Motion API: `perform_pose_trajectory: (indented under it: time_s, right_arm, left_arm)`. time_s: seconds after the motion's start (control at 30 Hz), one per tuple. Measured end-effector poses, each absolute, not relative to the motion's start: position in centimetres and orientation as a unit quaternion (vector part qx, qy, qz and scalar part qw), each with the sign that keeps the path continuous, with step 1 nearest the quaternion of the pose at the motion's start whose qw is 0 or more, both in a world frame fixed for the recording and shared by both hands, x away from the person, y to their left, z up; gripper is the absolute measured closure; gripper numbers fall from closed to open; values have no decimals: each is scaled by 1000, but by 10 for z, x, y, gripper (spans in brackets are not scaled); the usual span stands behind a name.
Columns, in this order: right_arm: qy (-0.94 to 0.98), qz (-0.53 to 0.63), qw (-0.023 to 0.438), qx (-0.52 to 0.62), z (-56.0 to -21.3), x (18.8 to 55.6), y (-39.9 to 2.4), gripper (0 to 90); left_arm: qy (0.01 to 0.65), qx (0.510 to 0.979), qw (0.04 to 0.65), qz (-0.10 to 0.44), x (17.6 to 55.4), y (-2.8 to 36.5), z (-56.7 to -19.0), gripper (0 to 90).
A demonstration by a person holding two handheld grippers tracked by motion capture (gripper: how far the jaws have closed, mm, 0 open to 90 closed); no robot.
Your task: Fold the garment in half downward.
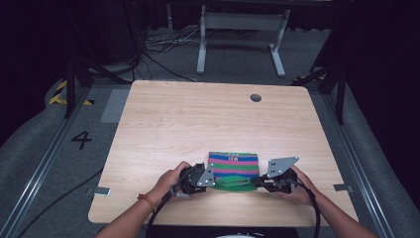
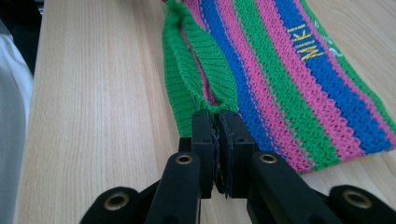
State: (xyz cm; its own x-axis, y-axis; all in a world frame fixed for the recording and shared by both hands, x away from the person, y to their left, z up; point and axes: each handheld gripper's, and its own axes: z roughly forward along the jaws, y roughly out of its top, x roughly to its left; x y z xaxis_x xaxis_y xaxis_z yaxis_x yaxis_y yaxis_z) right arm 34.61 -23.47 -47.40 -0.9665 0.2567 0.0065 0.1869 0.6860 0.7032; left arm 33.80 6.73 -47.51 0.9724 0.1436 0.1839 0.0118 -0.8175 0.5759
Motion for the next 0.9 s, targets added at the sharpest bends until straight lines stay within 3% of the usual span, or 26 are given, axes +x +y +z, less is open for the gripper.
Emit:
perform_pose_trajectory:
  time_s: [0.17,0.33,0.53,0.73,0.9]
  right_arm:
    - [919,370,49,125,-479,342,-236,811]
    - [914,380,60,128,-474,337,-239,761]
    - [906,393,73,136,-469,336,-237,717]
    - [914,371,72,151,-486,342,-231,709]
    - [909,378,84,154,-492,344,-232,700]
  left_arm:
    - [59,944,305,110,336,71,-476,754]
    - [89,923,356,117,334,77,-466,723]
    - [84,925,358,99,335,61,-469,723]
    - [84,934,339,74,337,52,-486,734]
    - [103,931,338,94,341,54,-489,745]
